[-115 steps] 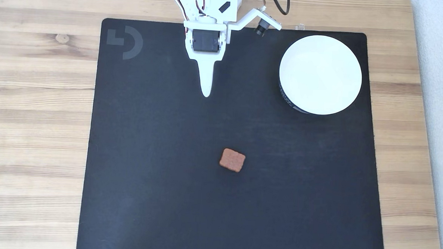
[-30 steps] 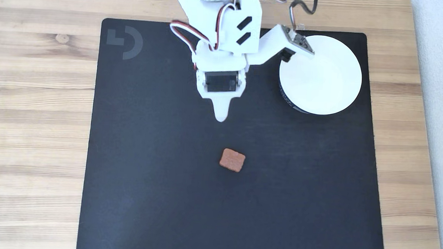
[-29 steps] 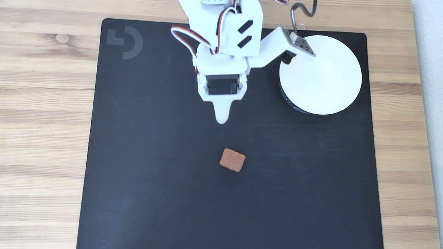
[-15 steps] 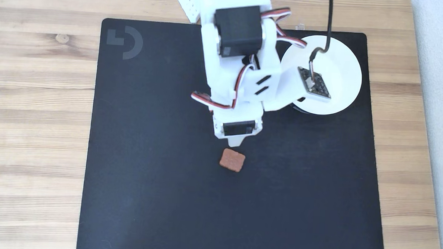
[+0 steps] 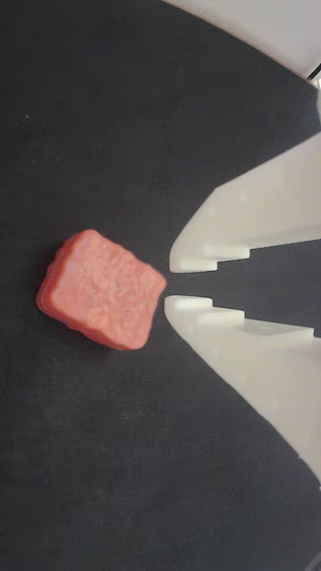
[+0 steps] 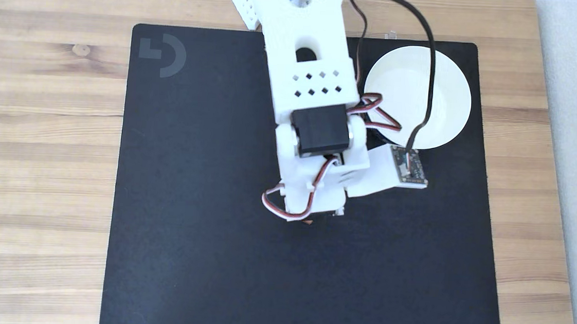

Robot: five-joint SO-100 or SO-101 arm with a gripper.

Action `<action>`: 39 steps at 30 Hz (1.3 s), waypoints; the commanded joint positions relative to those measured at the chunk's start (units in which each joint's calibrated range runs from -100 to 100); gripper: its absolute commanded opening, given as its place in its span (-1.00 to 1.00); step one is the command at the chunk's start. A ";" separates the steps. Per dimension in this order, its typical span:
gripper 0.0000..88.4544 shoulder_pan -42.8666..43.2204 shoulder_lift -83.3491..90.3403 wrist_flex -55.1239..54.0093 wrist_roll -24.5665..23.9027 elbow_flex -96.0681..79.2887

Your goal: Pick up the toy and place it on the plate

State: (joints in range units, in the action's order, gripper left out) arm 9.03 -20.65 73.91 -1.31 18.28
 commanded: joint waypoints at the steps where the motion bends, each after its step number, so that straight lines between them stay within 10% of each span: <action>1: -0.95 0.05 -2.15 0.60 0.01 4.66; 19: -0.93 -0.29 -2.82 0.68 0.01 5.02; 26: -0.14 -0.37 -2.82 7.12 0.01 6.19; 39: -0.12 -0.21 -2.90 7.04 -5.21 6.28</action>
State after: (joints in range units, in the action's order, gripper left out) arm 9.28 -23.73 80.84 -6.15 22.15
